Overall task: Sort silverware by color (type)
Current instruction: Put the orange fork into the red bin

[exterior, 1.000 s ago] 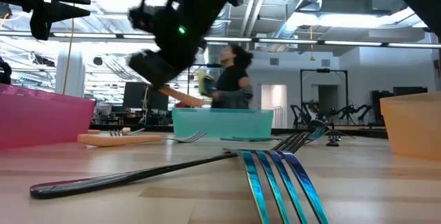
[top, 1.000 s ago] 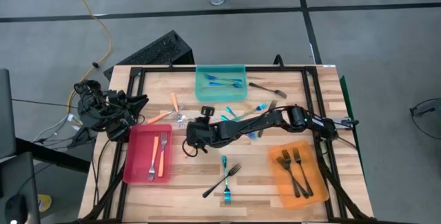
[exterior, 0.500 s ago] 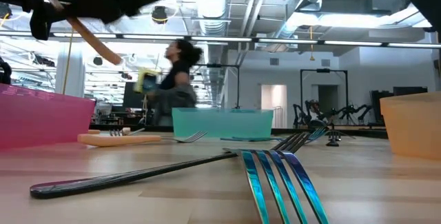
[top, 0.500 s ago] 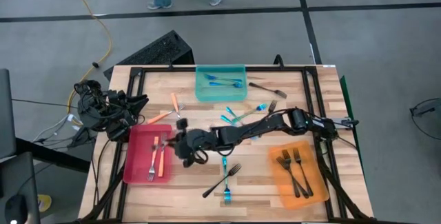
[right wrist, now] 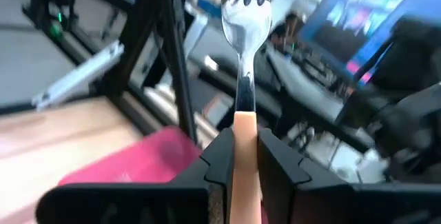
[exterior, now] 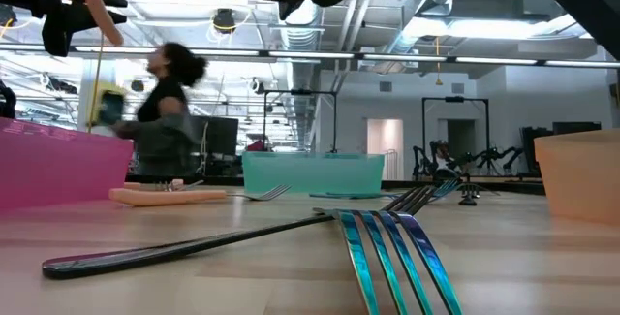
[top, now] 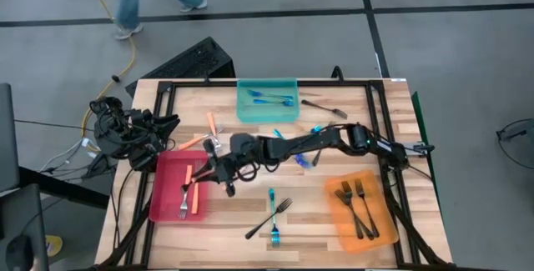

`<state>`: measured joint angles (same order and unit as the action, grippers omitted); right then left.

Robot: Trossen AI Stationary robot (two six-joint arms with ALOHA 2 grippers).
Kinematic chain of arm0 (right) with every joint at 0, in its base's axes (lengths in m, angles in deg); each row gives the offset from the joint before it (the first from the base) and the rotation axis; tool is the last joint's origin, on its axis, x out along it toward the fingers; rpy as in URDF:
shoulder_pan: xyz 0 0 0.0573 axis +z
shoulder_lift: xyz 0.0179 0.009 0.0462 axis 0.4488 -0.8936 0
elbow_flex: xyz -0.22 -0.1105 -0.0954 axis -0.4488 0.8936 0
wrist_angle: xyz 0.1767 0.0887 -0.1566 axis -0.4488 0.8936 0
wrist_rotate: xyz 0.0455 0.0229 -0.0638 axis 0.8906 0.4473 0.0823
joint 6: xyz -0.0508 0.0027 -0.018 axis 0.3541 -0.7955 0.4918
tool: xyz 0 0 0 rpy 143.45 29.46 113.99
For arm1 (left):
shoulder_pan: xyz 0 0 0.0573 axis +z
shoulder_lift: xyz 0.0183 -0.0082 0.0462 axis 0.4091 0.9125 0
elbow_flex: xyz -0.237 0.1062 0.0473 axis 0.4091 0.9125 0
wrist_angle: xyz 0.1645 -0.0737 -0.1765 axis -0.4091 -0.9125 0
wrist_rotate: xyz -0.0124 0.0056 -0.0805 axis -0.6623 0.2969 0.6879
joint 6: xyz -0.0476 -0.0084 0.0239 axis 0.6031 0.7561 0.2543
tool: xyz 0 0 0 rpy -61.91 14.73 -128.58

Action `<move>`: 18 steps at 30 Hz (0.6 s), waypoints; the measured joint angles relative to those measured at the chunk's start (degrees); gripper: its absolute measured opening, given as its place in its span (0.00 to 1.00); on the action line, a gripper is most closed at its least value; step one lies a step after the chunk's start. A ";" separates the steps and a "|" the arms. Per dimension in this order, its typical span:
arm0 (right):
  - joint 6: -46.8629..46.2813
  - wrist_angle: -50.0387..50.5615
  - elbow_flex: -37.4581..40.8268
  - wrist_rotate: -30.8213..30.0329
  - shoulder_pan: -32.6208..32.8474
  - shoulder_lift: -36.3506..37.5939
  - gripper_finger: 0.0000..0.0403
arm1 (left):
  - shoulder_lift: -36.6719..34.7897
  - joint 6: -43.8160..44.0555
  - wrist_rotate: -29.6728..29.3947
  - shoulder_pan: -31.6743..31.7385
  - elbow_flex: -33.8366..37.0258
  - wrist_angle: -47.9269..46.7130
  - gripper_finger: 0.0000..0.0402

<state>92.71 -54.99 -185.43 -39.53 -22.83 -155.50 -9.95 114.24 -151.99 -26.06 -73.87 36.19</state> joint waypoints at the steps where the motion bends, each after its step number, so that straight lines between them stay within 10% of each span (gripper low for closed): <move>1: -0.42 -1.45 0.00 0.59 -0.20 0.00 0.18 | 0.00 -0.04 0.00 0.01 0.00 0.01 0.28; 18: -9.83 -6.96 -19.71 -1.42 0.72 -15.85 0.18 | -0.02 0.36 -0.34 -0.01 -0.02 -1.40 0.28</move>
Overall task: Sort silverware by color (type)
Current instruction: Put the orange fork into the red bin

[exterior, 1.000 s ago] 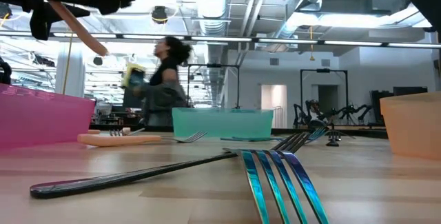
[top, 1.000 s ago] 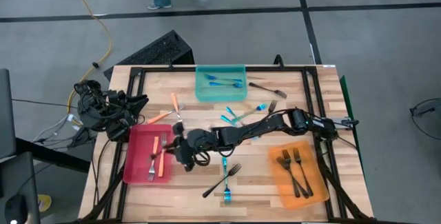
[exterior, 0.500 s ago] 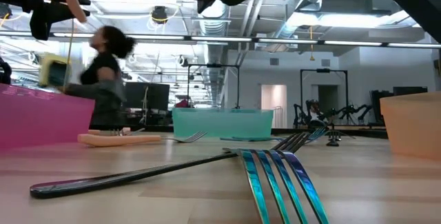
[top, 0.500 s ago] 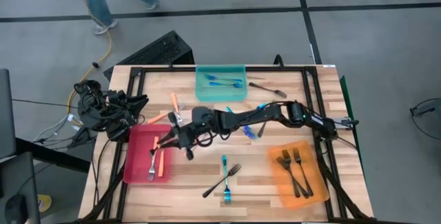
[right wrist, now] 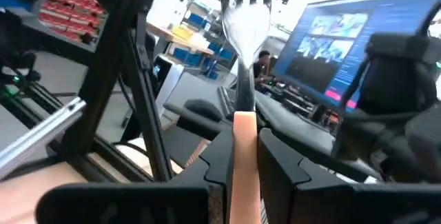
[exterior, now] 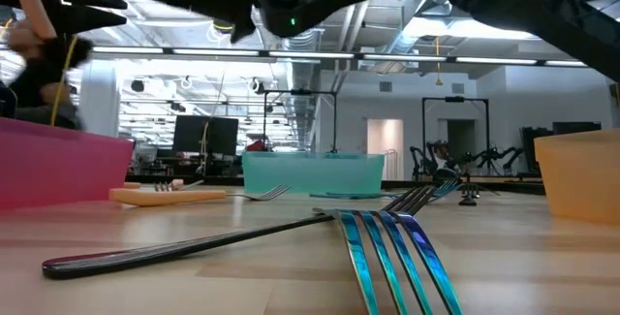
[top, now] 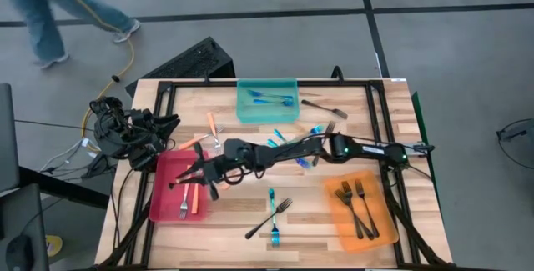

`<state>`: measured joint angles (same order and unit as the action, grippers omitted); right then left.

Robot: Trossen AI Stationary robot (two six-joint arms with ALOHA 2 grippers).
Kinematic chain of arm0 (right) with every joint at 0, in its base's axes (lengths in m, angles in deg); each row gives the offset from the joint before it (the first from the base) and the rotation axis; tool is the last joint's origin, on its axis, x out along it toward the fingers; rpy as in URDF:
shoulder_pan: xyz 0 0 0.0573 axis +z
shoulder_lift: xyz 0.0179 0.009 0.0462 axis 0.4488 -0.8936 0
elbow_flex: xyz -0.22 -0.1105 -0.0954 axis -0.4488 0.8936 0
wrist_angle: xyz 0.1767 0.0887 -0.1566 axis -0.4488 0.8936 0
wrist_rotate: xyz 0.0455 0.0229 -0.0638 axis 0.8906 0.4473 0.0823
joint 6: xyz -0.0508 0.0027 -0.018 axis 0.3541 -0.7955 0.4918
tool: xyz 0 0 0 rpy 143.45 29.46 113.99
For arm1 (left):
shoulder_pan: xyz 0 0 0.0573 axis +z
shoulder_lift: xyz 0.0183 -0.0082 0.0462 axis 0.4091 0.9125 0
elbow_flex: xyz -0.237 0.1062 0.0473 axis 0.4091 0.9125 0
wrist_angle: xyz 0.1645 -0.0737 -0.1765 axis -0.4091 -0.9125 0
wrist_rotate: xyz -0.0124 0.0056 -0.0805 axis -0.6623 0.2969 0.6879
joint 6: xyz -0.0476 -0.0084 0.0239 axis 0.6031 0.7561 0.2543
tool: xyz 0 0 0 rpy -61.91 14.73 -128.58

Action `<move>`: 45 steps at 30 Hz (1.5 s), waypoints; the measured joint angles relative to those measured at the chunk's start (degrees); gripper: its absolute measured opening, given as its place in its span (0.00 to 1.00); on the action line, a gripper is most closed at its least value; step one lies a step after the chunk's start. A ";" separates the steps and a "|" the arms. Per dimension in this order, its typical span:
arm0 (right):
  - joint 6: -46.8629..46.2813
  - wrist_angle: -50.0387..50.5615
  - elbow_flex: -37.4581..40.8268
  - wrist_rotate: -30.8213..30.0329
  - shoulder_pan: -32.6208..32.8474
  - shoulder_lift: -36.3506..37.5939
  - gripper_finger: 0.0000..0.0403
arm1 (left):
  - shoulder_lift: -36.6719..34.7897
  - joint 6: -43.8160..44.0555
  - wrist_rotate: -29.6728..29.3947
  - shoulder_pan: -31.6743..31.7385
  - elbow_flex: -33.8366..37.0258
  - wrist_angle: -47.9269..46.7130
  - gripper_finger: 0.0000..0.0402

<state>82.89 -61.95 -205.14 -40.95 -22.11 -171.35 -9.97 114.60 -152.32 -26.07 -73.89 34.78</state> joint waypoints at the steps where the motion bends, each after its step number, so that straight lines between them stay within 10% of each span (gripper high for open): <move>1: 0.26 2.25 -0.77 0.06 -0.11 0.00 0.18 | 0.00 -0.22 -0.03 0.01 0.00 0.00 0.28; 24: 31.58 18.22 -0.82 -7.19 0.37 -4.45 0.18 | 0.00 -0.53 -0.12 0.00 0.00 -0.94 0.28; 45: 36.67 23.91 -0.88 -9.31 0.55 -5.66 0.18 | 0.00 -0.42 -0.52 0.00 0.00 -1.10 0.28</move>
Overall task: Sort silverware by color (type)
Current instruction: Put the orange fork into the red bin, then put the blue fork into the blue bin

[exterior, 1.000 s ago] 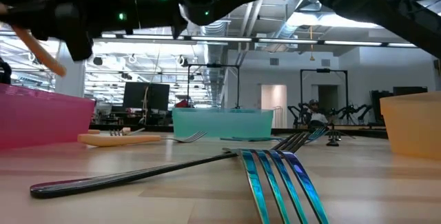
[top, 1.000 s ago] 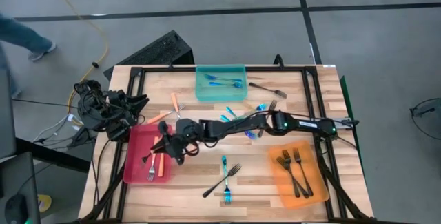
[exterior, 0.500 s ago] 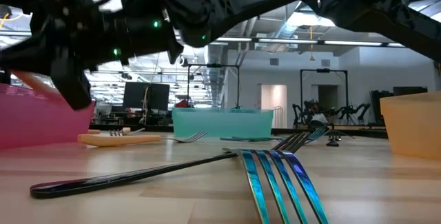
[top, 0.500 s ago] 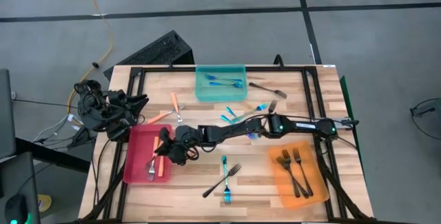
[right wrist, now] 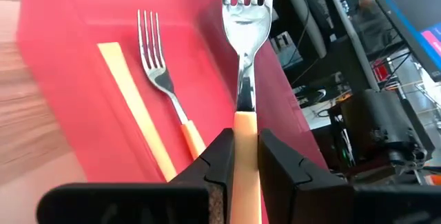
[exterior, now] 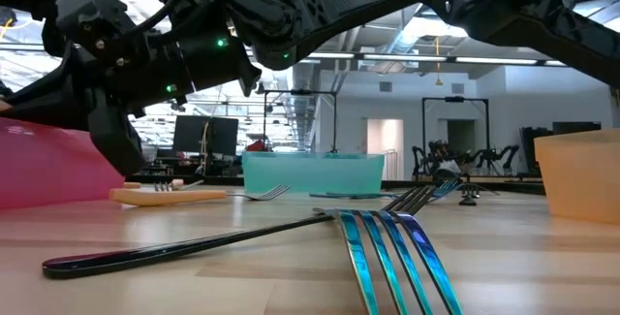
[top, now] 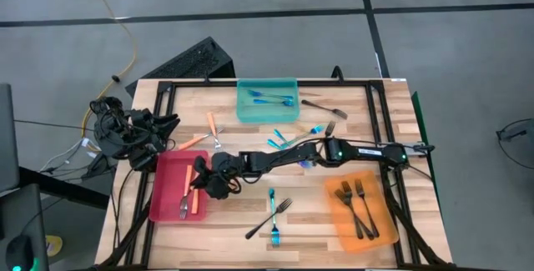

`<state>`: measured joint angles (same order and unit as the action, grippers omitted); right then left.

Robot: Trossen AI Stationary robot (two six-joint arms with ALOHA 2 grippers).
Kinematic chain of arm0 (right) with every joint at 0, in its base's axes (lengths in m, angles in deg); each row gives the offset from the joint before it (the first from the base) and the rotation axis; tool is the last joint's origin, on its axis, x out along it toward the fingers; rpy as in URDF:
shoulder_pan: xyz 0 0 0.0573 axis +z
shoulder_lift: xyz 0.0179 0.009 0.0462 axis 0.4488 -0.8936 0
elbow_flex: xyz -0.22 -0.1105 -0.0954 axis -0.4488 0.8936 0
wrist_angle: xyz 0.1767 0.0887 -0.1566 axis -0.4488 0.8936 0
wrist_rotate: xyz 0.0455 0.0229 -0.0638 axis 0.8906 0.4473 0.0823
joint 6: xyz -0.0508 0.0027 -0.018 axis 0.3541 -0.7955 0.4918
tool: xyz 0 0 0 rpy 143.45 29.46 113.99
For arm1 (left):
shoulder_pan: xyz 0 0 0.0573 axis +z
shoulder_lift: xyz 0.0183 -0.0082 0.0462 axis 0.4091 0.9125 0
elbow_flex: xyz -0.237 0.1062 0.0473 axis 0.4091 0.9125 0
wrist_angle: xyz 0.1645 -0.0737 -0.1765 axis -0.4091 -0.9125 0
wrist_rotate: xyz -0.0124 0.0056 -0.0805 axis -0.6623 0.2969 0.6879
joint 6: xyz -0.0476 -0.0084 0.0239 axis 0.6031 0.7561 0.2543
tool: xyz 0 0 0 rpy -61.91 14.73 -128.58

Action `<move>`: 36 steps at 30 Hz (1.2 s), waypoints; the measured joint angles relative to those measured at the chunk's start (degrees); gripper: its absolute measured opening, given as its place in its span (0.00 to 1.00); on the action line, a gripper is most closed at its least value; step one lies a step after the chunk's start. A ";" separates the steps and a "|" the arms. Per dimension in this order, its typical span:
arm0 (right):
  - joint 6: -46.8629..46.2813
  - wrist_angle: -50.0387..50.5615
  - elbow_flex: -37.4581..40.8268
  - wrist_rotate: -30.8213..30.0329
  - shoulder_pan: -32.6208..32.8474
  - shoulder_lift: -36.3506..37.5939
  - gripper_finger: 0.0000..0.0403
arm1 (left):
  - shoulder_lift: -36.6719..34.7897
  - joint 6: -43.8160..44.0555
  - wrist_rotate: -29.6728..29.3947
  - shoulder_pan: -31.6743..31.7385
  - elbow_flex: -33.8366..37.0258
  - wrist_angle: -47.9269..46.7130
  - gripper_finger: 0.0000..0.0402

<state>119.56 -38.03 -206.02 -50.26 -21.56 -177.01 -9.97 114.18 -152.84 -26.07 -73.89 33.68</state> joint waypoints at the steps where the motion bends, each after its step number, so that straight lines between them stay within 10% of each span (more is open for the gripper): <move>1: 0.00 -0.42 0.00 0.00 0.00 0.00 0.19 | 0.00 0.00 -0.02 0.02 0.00 -0.02 0.28; 20: 4.26 -0.04 0.02 -0.05 0.02 0.00 0.27 | 0.00 0.00 -0.26 0.02 0.00 -0.02 0.28; 36: -8.06 -0.79 -0.42 -16.59 2.60 6.06 0.27 | 0.00 0.00 -0.42 0.00 0.00 -0.06 0.28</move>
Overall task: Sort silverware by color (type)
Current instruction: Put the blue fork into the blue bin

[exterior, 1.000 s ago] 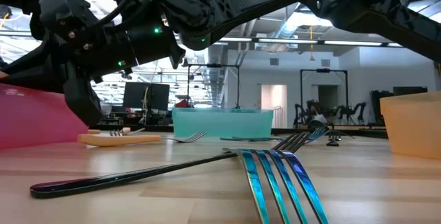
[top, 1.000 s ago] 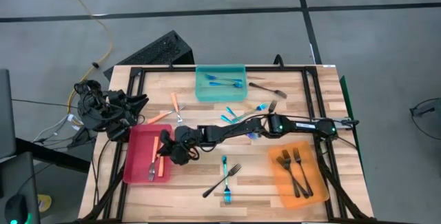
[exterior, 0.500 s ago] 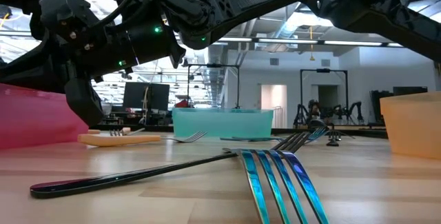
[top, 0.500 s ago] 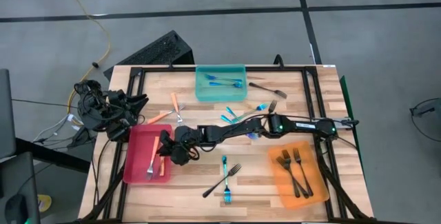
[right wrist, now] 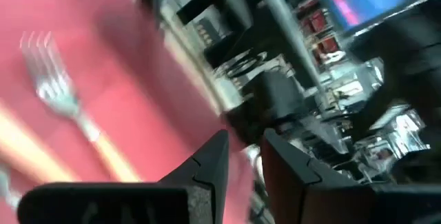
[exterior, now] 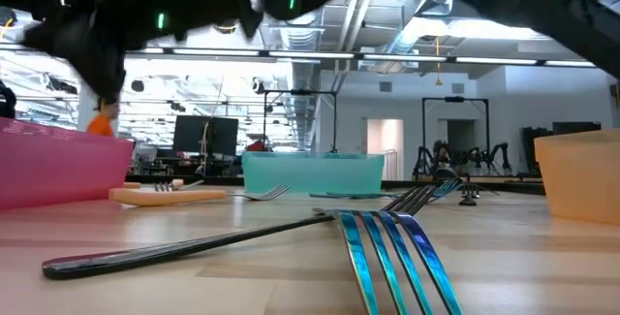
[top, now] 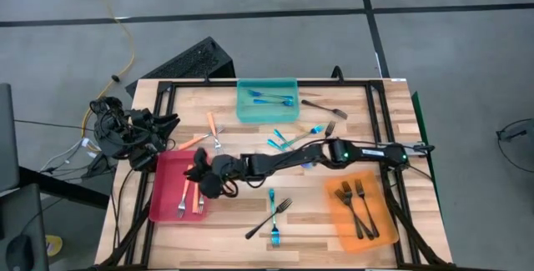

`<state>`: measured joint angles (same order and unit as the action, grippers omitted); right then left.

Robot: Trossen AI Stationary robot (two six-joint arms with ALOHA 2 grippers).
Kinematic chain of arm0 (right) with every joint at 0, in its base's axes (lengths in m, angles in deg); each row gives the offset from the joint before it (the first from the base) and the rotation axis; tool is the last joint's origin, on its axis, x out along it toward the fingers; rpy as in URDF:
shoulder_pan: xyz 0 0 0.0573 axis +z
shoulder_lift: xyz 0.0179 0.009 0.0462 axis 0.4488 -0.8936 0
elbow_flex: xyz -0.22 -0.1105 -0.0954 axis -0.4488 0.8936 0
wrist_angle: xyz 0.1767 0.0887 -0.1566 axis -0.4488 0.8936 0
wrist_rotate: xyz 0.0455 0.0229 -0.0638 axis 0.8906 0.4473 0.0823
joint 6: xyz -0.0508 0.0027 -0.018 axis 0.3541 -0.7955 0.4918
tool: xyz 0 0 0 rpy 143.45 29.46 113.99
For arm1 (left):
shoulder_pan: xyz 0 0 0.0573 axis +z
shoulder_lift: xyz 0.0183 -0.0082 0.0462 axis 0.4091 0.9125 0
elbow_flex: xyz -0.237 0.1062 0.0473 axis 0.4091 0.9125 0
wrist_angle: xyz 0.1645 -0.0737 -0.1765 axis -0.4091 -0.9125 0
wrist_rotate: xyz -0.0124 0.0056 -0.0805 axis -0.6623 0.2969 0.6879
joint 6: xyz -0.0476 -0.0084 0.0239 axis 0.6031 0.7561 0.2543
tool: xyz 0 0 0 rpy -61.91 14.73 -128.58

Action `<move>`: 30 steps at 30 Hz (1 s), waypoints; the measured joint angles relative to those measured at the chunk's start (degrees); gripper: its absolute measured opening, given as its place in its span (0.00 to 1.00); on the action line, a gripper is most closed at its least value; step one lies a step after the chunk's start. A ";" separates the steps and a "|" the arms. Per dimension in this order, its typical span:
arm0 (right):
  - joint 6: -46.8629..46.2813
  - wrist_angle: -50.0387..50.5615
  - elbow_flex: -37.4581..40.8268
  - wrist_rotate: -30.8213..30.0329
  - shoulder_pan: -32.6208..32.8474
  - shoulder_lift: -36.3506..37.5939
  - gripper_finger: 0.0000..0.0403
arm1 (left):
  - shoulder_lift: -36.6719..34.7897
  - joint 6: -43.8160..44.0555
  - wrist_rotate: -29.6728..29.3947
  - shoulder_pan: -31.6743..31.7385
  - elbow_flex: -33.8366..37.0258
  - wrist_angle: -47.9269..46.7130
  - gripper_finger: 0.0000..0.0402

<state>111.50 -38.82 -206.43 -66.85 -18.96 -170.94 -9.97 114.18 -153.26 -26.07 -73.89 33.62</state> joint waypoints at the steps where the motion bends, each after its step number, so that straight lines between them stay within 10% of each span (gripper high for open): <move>1: -1.27 1.81 0.01 -0.19 0.19 1.36 0.27 | 0.00 0.00 -0.02 0.02 0.00 0.00 0.28; 30: -18.94 58.79 0.04 -21.22 -2.02 39.01 0.27 | 0.00 0.36 0.62 0.00 0.00 -0.02 0.28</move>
<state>92.56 19.97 -206.39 -88.07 -20.98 -131.94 -9.97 114.54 -152.64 -26.07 -73.89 33.59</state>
